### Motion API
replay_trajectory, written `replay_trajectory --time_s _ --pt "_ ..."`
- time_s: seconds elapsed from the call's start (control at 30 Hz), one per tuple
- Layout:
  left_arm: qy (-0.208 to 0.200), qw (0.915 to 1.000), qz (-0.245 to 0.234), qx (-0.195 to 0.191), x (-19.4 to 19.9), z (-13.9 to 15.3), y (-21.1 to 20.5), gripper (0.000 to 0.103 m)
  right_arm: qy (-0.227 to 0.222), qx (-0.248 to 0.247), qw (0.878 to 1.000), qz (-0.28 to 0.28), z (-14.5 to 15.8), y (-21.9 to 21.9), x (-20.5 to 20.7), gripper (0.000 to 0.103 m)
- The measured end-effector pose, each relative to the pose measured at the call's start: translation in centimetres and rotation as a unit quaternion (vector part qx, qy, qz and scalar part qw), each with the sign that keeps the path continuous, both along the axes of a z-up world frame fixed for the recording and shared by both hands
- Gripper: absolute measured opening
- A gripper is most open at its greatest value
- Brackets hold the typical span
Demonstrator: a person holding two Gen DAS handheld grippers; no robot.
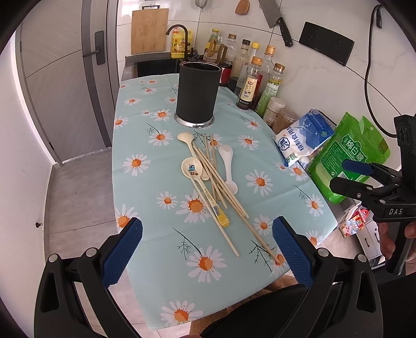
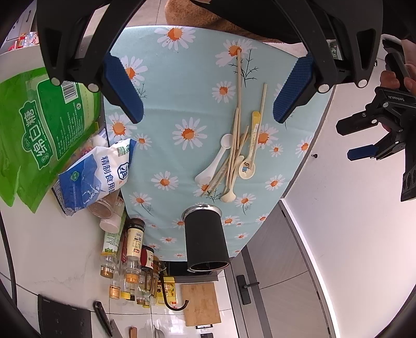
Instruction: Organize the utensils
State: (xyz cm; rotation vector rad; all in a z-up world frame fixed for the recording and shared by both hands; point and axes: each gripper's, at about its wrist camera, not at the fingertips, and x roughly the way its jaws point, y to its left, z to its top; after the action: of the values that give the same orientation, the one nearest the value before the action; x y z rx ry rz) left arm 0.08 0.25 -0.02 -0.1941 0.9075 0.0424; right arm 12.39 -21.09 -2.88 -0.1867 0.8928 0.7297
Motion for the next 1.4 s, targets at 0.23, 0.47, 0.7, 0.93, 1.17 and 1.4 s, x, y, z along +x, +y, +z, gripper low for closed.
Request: replay_trajectory --time_s 0.23,0.47,0.7,0.93,1.17,1.4 --pt "0.001 1.0 -0.004 0.0 0.2 0.0 -0.1 0.097 -0.001 0.0 1.0 0.0 0.0 0.0 0.0 0.099" --pt "0.002 1.0 -0.005 -0.002 0.2 -0.2 -0.1 0.097 0.003 0.0 1.0 -0.001 -0.1 0.0 0.1 0.099" --pt "0.003 1.0 -0.004 -0.007 0.6 -0.3 0.2 0.097 0.004 0.002 1.0 -0.001 -0.1 0.2 0.3 0.099" --pt "0.008 0.9993 -0.001 -0.037 1.9 -0.6 0.9 0.097 0.022 0.01 1.0 0.004 -0.6 1.0 1.5 0.099" --pt "0.016 0.9961 -0.007 -0.086 4.7 -2.0 1.7 0.097 0.086 0.029 0.996 0.011 -2.2 3.2 4.6 0.099" --pt "0.047 0.9895 -0.004 -0.137 6.5 -5.2 2.7 0.097 0.202 0.063 0.977 0.0 -5.9 5.5 9.8 0.084"
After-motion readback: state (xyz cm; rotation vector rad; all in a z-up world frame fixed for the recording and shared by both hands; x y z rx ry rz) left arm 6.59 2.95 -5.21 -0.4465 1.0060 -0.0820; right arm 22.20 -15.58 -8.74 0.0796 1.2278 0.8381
